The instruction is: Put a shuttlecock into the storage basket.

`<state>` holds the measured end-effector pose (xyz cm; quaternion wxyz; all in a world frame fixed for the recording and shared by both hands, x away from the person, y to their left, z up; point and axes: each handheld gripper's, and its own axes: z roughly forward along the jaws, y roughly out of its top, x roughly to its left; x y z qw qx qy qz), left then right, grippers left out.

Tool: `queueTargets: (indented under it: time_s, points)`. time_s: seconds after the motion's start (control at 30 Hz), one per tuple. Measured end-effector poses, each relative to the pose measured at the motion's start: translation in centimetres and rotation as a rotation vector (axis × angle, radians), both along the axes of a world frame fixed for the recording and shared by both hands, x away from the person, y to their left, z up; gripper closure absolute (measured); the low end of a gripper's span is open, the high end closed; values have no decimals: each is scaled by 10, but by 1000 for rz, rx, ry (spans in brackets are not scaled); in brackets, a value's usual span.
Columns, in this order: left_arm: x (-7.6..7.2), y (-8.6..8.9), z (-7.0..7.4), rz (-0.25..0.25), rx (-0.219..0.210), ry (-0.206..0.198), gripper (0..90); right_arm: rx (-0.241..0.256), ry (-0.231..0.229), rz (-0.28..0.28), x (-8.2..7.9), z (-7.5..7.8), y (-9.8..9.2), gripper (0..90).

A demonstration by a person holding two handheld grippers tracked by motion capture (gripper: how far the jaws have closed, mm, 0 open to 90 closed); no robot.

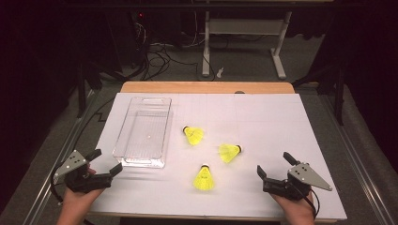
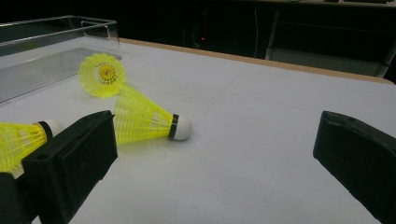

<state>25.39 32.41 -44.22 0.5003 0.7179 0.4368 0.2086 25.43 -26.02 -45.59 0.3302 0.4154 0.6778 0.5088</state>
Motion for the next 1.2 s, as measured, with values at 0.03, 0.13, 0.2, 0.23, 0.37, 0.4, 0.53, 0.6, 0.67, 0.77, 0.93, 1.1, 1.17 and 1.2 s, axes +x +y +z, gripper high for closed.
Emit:
queueTargets:
  time_s: [0.03,0.13,0.2,0.23,0.37,0.4,0.53,0.6,0.67,0.77,0.93,1.1,1.17,1.2]
  points:
    - [1,0,-1,4,8,10,1,0,-1,0,0,0,0,1]
    - [2,0,-2,8,17,24,1,0,0,1,0,0,0,1]
    - [2,-1,-2,7,18,31,1,-1,1,1,0,0,0,1]
    - [2,-1,-2,4,21,34,1,-2,0,2,0,0,0,1]
    - [3,-2,-4,6,31,52,1,-3,1,4,0,0,1,1]
    - [3,-2,-4,7,34,61,1,-4,1,4,0,0,1,1]
    - [5,-2,-7,17,40,93,1,-5,4,5,1,-1,1,1]
    - [5,-1,-8,21,39,107,1,-6,5,6,1,-1,2,1]
    - [6,-1,-9,21,44,126,1,-7,7,7,1,-2,2,1]
    - [5,-1,-10,26,43,142,1,-3,8,10,2,-2,2,1]
    - [5,-2,-13,27,50,194,2,-4,10,11,3,-3,1,1]
    - [5,-3,-14,22,54,231,2,-3,13,11,3,-3,1,1]
    - [6,-4,-15,20,57,248,2,-4,13,11,3,-3,1,1]
    - [5,-5,-17,17,72,270,2,-5,13,12,4,-3,1,1]
